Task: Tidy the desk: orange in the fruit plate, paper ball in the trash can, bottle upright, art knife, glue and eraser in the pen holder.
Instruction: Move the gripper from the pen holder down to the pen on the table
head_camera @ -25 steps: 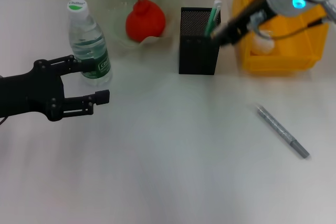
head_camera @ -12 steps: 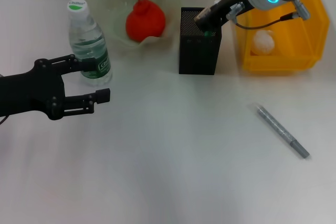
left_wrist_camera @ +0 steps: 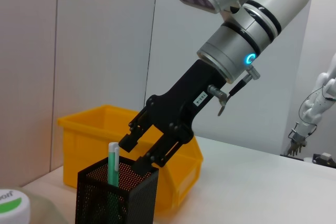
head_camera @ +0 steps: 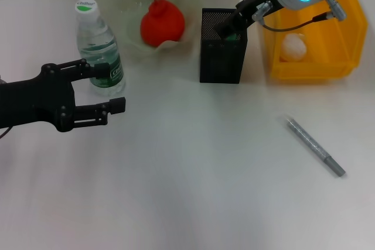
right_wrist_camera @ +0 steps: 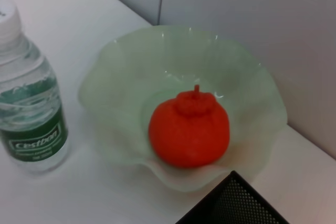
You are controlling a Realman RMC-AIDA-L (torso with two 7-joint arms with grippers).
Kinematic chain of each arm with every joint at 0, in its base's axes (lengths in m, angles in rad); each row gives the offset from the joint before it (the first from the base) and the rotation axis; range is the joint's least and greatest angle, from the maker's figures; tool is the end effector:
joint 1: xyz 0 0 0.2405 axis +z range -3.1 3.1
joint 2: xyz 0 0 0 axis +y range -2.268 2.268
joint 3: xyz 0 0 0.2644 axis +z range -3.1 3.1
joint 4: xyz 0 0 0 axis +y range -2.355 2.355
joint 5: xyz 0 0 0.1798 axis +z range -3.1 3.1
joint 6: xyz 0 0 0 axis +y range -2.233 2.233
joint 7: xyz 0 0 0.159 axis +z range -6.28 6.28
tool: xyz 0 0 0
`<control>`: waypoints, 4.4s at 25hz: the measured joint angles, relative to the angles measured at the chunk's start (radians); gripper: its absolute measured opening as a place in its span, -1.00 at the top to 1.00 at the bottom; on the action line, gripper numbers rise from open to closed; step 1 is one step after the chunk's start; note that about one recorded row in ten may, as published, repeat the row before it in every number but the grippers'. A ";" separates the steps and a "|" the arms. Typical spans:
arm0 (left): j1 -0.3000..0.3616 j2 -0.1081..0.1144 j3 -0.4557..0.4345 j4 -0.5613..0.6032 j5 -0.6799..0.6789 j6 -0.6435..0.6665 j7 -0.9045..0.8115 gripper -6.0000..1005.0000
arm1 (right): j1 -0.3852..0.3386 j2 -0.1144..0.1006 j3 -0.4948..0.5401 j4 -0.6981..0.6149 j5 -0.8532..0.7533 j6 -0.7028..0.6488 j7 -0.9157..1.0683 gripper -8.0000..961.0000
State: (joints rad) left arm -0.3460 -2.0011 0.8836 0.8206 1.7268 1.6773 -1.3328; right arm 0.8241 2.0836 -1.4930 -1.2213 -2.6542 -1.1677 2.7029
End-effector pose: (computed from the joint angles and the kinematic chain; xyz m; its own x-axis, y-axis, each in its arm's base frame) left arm -0.2540 0.2811 0.0257 0.8114 0.1917 0.5521 0.3444 -0.9201 -0.1867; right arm 0.1214 0.4080 -0.0366 0.8738 -0.4858 0.0202 -0.3826 -0.7127 -0.5879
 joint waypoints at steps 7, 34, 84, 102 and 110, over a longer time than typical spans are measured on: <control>0.006 0.004 0.000 0.000 0.000 0.003 0.000 -0.59 | -0.015 -0.002 0.008 -0.128 -0.006 -0.177 0.000 -0.35; 0.011 -0.017 -0.024 -0.002 -0.006 -0.011 0.000 -0.59 | -0.007 -0.002 0.013 -0.168 -0.174 -0.731 -0.021 -0.35; 0.000 -0.021 -0.058 -0.024 0.013 -0.013 0.006 -0.59 | -0.137 0.002 -0.053 0.033 -0.126 -0.407 0.035 0.64; -0.001 -0.017 -0.062 -0.020 0.012 -0.013 -0.003 -0.59 | -0.192 -0.002 0.040 -0.424 -0.056 -0.540 0.006 0.94; 0.005 -0.019 -0.062 -0.023 0.012 -0.010 -0.005 -0.59 | -0.180 -0.001 0.032 -0.303 -0.123 -0.549 0.010 0.95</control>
State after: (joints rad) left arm -0.3415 -2.0199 0.8220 0.7977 1.7387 1.6672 -1.3375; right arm 0.6440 2.0826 -1.4614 -1.5246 -2.7767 -1.7164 2.7129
